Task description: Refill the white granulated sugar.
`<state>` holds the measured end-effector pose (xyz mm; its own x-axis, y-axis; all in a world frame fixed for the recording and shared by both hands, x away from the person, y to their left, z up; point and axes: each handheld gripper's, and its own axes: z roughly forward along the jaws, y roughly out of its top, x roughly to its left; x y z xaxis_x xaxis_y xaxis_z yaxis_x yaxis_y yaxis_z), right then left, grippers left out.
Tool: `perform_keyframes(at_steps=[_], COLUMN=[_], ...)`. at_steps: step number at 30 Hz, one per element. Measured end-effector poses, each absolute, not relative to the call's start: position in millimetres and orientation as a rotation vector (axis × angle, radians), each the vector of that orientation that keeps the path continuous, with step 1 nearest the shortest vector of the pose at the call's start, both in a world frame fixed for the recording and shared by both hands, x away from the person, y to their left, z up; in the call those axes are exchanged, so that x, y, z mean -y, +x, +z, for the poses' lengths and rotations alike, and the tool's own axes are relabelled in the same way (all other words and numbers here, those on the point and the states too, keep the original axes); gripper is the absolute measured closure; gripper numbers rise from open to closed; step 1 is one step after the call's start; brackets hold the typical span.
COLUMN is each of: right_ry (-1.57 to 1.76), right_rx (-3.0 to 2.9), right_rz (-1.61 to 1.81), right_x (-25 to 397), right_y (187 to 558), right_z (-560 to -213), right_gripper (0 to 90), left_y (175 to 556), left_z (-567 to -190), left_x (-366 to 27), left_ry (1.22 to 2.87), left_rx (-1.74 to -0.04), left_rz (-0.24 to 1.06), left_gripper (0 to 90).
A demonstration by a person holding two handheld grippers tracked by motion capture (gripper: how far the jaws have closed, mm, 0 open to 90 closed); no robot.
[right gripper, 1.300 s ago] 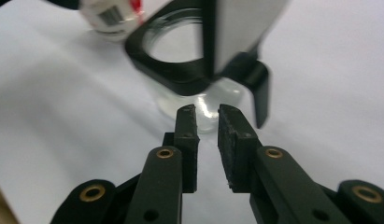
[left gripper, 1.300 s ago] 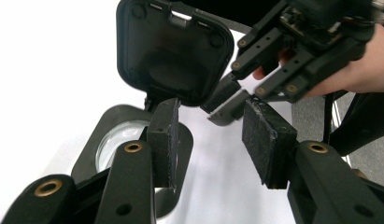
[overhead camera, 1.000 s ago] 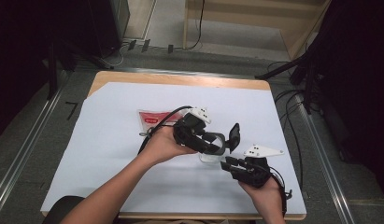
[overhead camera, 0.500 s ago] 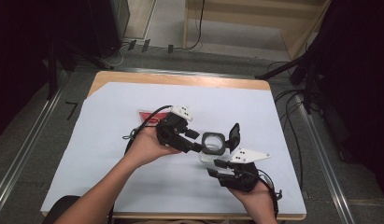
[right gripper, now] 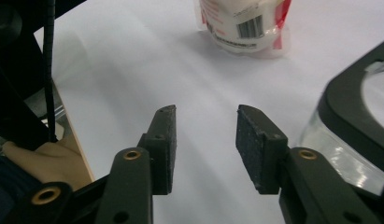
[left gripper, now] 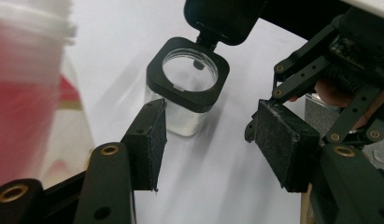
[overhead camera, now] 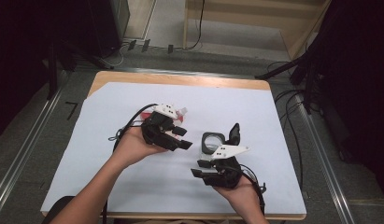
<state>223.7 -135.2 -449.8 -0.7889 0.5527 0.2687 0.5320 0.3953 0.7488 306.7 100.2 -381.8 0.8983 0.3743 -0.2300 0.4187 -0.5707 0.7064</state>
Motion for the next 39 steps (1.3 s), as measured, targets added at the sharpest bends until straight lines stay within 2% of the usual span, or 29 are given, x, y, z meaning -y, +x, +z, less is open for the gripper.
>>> perform_keyframes(at_steps=[2,13,39], right_ry=[1.006,0.95,0.898], right_rx=[-2.601,-2.621,-2.648], right_rz=[1.367,1.366,1.375], right_x=[131,112,95], right_y=[225,236,234], right_z=[-451,-452,-465], right_gripper=[54.2,54.7,52.8], left_y=[307,302,287], left_z=[-381,-379,-365], left_x=[-104,-118,-177], left_ry=[2.228,2.231,2.17], left_rx=[-0.577,-0.571,-0.699], left_rz=[-0.063,-0.05,0.002], left_gripper=[44.6,45.2,45.4])
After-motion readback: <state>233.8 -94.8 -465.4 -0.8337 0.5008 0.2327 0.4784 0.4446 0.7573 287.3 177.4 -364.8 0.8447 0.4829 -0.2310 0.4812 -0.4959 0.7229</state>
